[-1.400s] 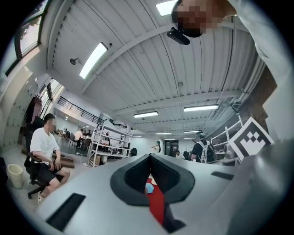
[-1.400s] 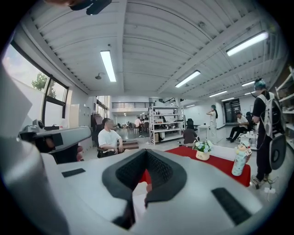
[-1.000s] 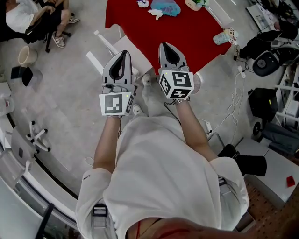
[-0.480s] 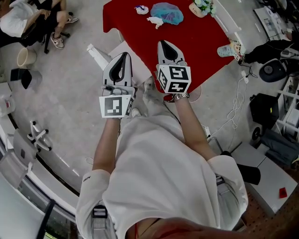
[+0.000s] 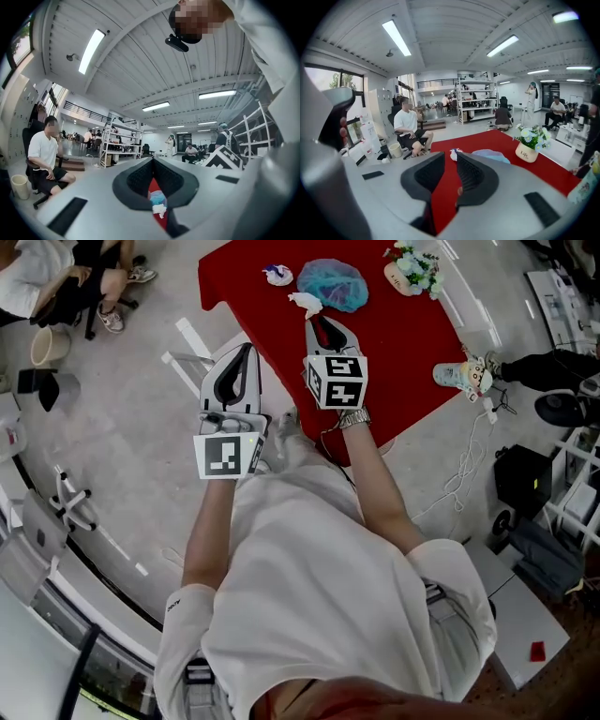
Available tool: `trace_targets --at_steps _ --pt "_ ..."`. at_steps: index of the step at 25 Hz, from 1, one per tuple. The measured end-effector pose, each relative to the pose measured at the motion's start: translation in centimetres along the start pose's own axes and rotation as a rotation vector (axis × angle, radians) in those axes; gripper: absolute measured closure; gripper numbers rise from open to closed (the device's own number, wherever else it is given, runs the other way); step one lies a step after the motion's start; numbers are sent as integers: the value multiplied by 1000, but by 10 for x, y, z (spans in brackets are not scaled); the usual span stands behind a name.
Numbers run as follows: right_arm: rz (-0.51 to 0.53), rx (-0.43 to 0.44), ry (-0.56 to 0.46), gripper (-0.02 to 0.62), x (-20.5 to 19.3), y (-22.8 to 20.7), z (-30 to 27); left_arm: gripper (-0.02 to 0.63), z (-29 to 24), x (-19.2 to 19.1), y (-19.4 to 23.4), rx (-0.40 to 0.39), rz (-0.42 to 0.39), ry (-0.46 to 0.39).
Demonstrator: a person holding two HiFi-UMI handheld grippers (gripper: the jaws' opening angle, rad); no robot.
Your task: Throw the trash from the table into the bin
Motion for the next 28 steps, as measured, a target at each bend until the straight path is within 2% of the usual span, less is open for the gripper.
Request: trace_targets --at_steps 6,8,16,25,26,28 --pt "-59 44 164 414 -24 -32 -65 601 -33 -5 1 26 -27 52" --pt "-75 37 197 399 -32 -41 -84 601 -42 -8 1 27 -17 66" --pt "-63 -23 317 399 -69 -66 -134 601 -70 -20 -3 21 15 86" --pt "-39 -48 412 400 -89 -72 -154 601 -73 -31 6 47 15 114" --pt "-38 -56 412 411 -89 -73 -154 601 -72 -32 8 50 15 115" --pt "-28 -77 402 534 -88 -73 -153 601 -68 -33 10 57 16 118"
Point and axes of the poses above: the fingertips, and each gripper's own axes: z backward along the fingers, y to its left, x out of its top, the point moved 7 cm from there along z, backward along the fingers, and after that the axes turned 2 degrees about -y, right-handed, at the moved point
